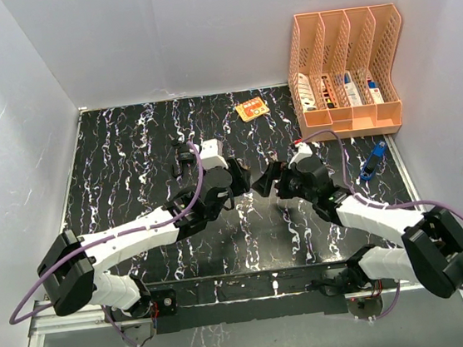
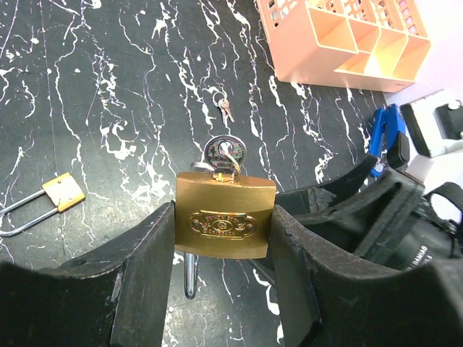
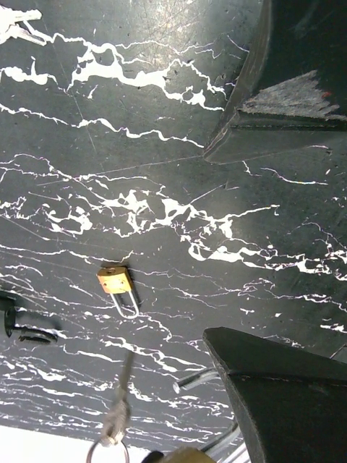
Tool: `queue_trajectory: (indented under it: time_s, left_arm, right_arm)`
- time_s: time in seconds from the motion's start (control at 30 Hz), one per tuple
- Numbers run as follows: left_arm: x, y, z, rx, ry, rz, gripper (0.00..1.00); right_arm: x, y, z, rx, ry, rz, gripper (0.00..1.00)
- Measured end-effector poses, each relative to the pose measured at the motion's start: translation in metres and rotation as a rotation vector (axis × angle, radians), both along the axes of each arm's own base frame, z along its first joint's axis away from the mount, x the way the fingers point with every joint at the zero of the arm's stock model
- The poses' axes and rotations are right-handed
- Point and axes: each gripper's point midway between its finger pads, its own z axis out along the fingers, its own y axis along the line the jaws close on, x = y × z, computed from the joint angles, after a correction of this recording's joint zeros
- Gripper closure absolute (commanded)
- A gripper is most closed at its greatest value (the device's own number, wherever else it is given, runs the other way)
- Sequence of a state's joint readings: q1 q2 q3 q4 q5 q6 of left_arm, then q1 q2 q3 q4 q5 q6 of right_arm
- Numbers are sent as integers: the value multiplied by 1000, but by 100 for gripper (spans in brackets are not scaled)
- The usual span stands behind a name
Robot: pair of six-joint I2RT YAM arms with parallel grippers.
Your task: Unlock with the key
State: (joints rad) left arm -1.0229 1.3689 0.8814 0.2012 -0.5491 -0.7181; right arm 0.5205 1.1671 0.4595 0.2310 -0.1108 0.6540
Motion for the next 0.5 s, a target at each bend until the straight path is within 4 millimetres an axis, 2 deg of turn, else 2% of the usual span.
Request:
queue_trajectory:
  time_s: [0.27, 0.5]
  left_arm:
    - [-1, -7, 0, -13, 5, -22, 100]
    - [0, -15, -13, -4, 29, -36, 100]
  right_arm:
    - [5, 9, -16, -12, 54, 28, 4]
    - [2, 25, -19, 42, 75, 96, 4]
